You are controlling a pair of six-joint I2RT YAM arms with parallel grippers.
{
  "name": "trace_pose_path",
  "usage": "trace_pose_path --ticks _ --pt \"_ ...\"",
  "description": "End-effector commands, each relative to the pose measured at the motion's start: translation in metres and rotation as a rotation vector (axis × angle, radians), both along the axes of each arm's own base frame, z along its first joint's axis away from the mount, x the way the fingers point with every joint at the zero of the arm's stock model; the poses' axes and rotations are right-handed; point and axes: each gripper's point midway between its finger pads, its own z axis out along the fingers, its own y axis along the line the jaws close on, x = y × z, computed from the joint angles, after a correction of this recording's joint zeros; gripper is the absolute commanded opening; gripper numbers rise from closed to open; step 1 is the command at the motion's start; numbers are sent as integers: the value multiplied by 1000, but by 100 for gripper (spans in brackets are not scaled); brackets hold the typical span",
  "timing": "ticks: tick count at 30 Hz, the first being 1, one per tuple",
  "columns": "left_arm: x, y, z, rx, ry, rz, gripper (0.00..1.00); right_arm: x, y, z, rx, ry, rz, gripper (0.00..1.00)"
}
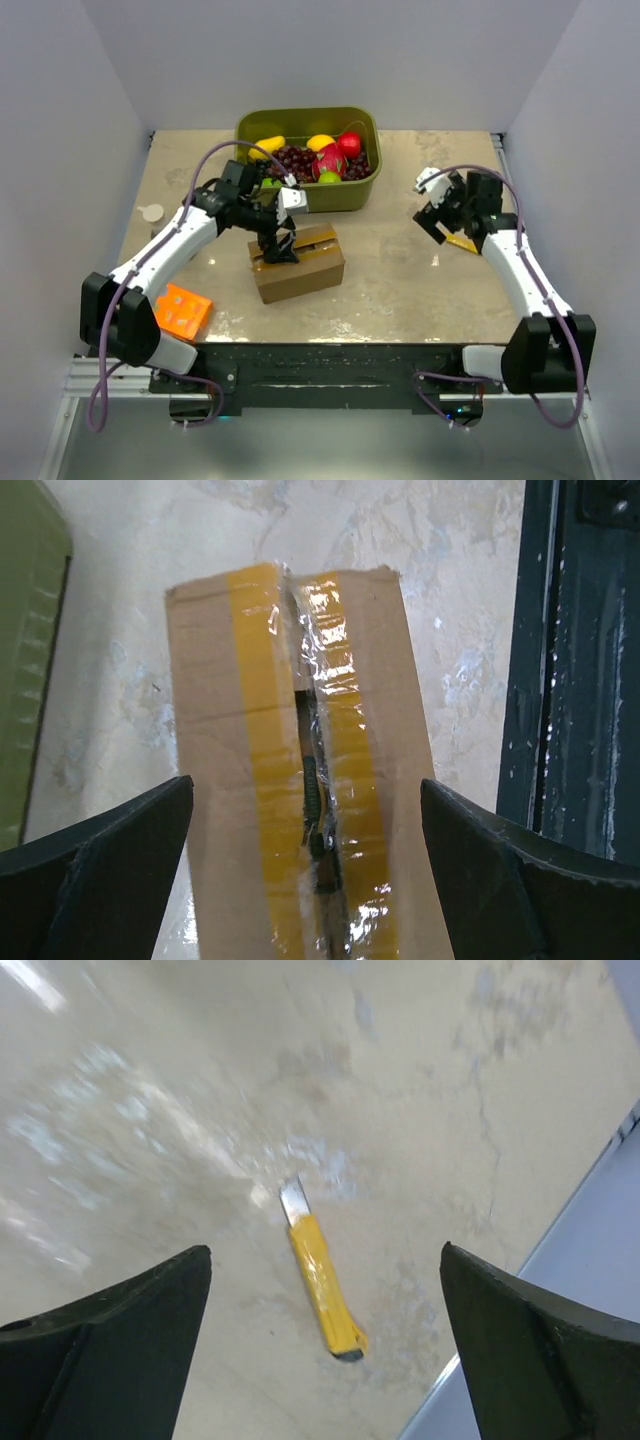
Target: Unpack the express box
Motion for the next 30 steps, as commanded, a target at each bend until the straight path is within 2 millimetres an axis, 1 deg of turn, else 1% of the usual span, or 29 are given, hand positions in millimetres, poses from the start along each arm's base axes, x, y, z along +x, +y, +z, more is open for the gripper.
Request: trace_pose_path --ticks 1,2,3,5,6,7,8,9,11,12,13,16,17,18,19,20,22,23,25,26,27,28,30 --pt "7 -2 -18 70 -92 14 100 -42 114 49 302 69 239 99" --pt "13 -1 -20 85 -108 38 100 -42 129 61 329 50 265 99" --pt "26 0 -22 100 -139 100 100 -49 153 66 373 66 279 99" --pt "37 3 -21 111 -167 148 100 -47 177 80 423 48 292 99" --pt "42 2 -17 99 -185 161 99 -50 193 73 455 98 274 99" --pt "43 0 -13 87 -190 164 99 -49 201 70 470 122 263 99" --pt "41 -2 -7 65 -196 157 99 -46 209 76 492 132 257 99" --pt "39 -3 -6 56 -188 156 100 -48 222 64 512 201 243 99" --pt "33 -5 -3 33 -173 153 99 -52 235 60 531 248 252 99" --pt "31 -5 -6 31 -153 163 99 -56 243 57 536 265 261 99" --pt "31 -5 -4 26 -150 174 98 -56 248 55 543 269 277 99" --pt "33 -6 1 -4 -152 208 98 -55 258 51 573 297 276 99" --pt "33 -7 4 -17 -144 225 98 -53 261 55 587 296 275 99" --pt "38 -5 7 -27 -151 237 98 -53 265 57 605 299 284 99" --pt "40 -4 8 -31 -152 245 98 -52 268 55 615 312 288 99" --pt "44 -3 9 -27 -160 255 98 -52 271 59 635 320 289 99" --pt "48 1 7 -9 -170 266 98 -49 275 56 648 331 277 99" --pt "52 3 4 10 -180 274 98 -47 277 48 651 355 259 99" --pt "54 6 -1 34 -176 286 98 -44 279 39 653 365 234 99" --pt "57 9 -4 52 -185 293 97 -45 279 26 649 399 204 99" --pt "57 10 -7 63 -183 294 97 -43 278 21 643 400 190 99" --pt "58 12 -12 76 -179 295 96 -45 275 10 632 417 176 99" --pt "59 14 -17 97 -186 290 93 -47 273 0 616 431 164 99"
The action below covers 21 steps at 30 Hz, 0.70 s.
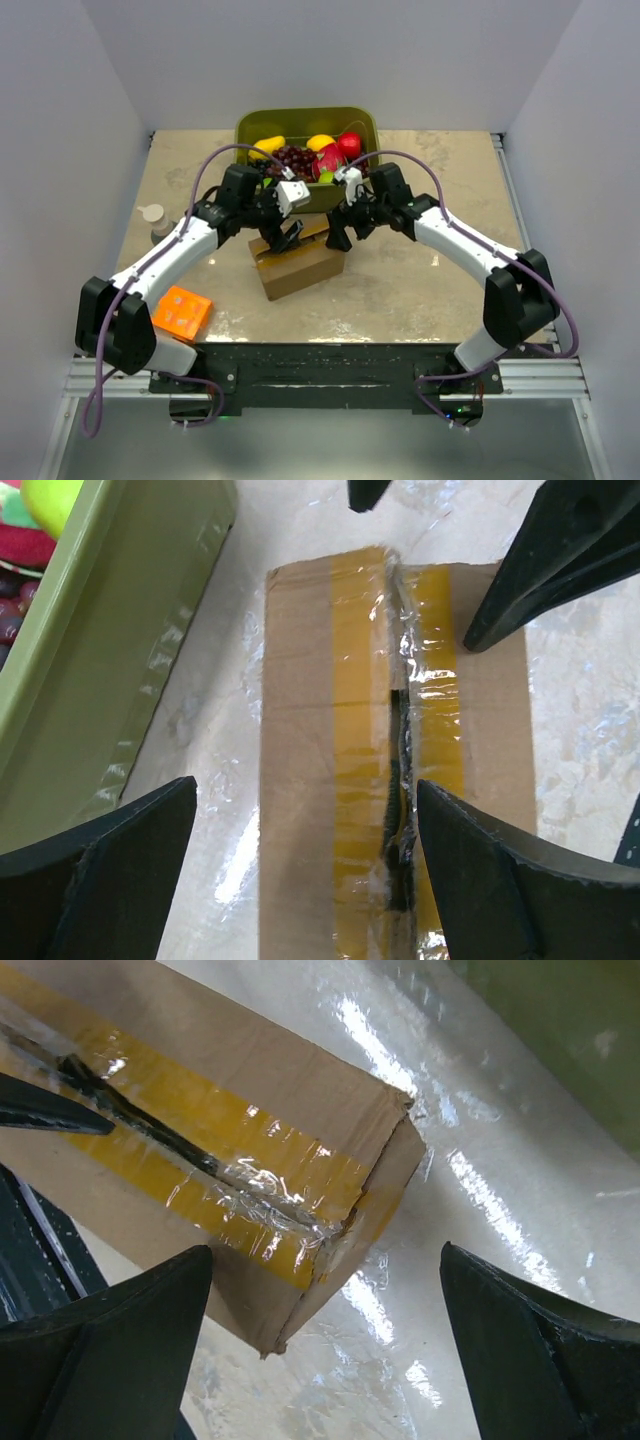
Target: Unpack the express box
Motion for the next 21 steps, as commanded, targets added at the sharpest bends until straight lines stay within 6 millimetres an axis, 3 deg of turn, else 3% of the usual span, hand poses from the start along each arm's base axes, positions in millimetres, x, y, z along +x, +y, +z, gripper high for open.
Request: trace_pose_path --ticks 1,6,7,9,13,18,19,21 --pt "13 5 -4 41 -44 13 90 -4 1 -16 0 45 -23 98" --pt "23 13 -3 105 -99 16 73 -12 -7 -29 -51 50 -1 98" --pt "24 15 -1 121 -117 3 64 -14 -10 -31 -56 53 -1 98" --pt "27 18 4 135 -142 9 56 -17 -12 -34 -63 54 2 98" --pt "27 10 29 24 -117 -22 30 -22 -18 -42 -93 49 17 98" --pt "43 20 43 -164 20 98 22 -28 -29 -50 -143 39 35 98" --pt "40 15 42 -227 79 63 19 -30 -31 -53 -150 43 37 98" --pt "45 24 38 -295 186 109 15 -32 -33 -54 -158 37 40 98"
